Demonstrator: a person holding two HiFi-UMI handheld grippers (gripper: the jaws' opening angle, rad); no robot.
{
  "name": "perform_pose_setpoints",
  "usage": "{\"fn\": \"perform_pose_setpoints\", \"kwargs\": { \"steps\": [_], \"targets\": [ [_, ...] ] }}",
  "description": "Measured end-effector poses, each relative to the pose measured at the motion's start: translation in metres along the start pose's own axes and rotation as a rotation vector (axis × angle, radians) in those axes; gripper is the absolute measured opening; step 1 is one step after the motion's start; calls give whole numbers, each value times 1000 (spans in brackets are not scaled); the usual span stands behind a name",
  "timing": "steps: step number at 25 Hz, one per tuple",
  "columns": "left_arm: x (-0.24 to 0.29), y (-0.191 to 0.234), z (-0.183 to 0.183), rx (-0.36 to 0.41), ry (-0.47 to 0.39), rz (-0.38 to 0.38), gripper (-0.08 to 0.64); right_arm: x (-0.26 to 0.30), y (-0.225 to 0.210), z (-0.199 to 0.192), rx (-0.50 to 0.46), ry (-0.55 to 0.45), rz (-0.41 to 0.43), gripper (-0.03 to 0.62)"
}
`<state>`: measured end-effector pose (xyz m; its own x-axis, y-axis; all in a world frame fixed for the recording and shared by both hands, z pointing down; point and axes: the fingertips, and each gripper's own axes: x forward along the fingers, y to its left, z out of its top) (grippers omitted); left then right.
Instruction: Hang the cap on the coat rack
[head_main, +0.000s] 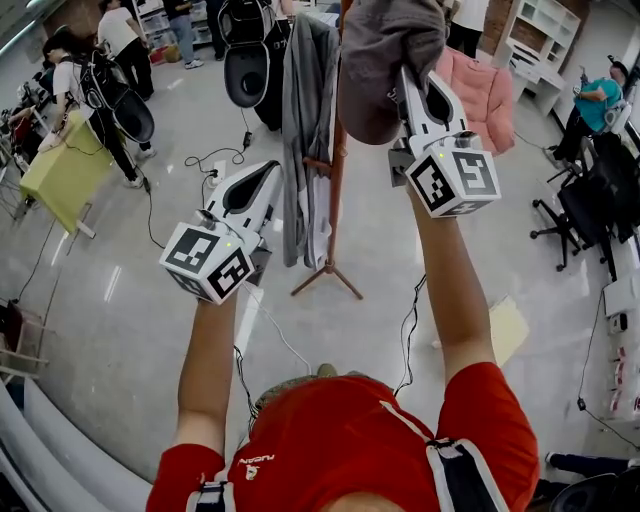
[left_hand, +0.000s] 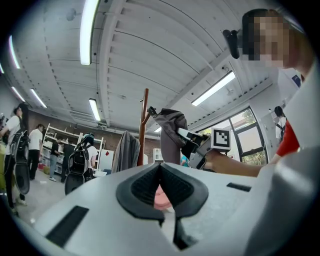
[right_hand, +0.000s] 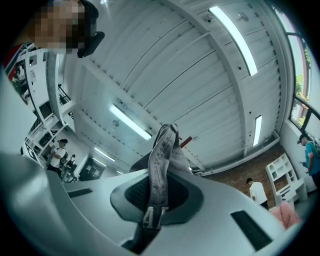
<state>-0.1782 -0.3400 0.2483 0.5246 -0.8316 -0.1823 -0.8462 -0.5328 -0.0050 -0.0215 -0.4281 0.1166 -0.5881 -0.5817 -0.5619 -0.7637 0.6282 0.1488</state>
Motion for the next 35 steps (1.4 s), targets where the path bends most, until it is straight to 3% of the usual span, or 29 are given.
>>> {"fn": "perform_pose_setpoints", "kwargs": {
  "steps": [6,17,26,35],
  "targets": [
    [20,11,-10,-13,9,-23,9,6,-14,-9,-15,-21,-18,31],
    [29,29,-9,-41,5,-107,9,11,-10,12,-7,-47,-56,31],
    [34,37,-9,-58,4,-171,9,24,0,-20,-37,76,-75,32],
    [28,49,-13,-67,8,-183,9,27,6,-57,-123,166,-99,38]
  ]
}}
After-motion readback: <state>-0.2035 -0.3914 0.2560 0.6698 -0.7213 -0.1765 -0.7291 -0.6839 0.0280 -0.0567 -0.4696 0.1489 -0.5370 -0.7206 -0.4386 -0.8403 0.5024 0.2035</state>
